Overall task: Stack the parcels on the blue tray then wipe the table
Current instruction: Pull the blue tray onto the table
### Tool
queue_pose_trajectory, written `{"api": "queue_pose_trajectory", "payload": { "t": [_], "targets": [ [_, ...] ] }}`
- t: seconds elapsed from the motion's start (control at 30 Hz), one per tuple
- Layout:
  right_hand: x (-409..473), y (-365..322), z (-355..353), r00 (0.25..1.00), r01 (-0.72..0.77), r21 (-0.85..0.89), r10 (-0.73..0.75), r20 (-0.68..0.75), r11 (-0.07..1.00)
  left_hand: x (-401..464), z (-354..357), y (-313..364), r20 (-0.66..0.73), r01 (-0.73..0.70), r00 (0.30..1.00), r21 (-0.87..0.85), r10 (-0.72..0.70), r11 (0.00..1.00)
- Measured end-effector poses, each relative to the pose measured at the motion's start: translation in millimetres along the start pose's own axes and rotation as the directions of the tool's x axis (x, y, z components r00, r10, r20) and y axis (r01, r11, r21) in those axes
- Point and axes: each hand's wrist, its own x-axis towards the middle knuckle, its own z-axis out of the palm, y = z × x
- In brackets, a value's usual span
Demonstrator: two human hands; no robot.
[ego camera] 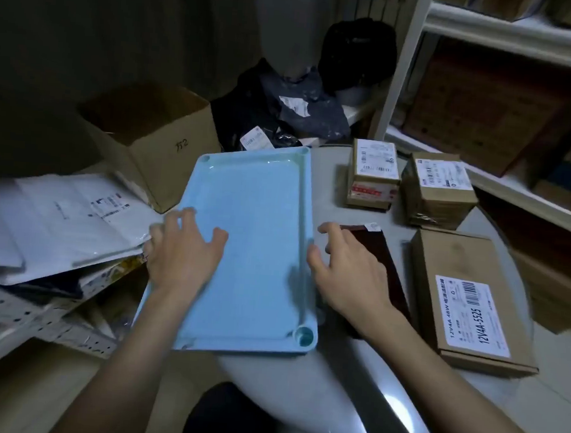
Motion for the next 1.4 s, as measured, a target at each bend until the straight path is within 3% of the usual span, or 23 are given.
{"api": "queue_pose_trajectory", "payload": {
  "t": [0.07, 0.13, 0.3, 0.47, 0.7, 1.1, 1.27, 1.4],
  "targets": [
    [4, -4, 11, 0.998, -0.045, 0.042, 0.043, 0.049, 0.998, 3, 3, -22, 0.123, 0.158, 0.979, 0.059, -0.164, 0.986],
    [6, -8, 29, 0.995, -0.076, 0.083, 0.071, 0.071, 0.994, 4, 11, -44, 0.181, 0.204, 0.962, 0.028, -0.206, 0.979],
    [9, 3, 41, 0.993, -0.108, 0.246, 0.116, -0.018, 0.963, 11, 4, -31, 0.100, 0.167, 0.982, -0.092, -0.157, 0.982],
    [4, 15, 23, 0.984, -0.106, 0.277, 0.140, -0.106, 0.955, 9, -13, -2, 0.029, 0.115, 0.993, -0.129, -0.112, 0.985],
    [-12, 43, 11, 0.980, -0.151, 0.263, 0.180, -0.090, 0.953, -6, 8, 21, 0.128, 0.106, 0.988, -0.138, -0.089, 0.985],
    [-15, 52, 13, 0.987, -0.123, 0.289, 0.149, -0.067, 0.949, -19, 24, 11, 0.163, 0.062, 0.986, -0.103, -0.045, 0.993],
    [10, 63, -13, 0.970, -0.126, 0.169, 0.157, -0.187, 0.978, -17, 18, 25, 0.001, -0.097, 0.995, 0.024, 0.097, 0.995],
    [69, 73, -32, 0.959, -0.166, -0.015, 0.158, -0.235, 0.986, -7, 13, 67, -0.034, -0.294, 0.956, -0.089, 0.292, 0.952]
  ]
}}
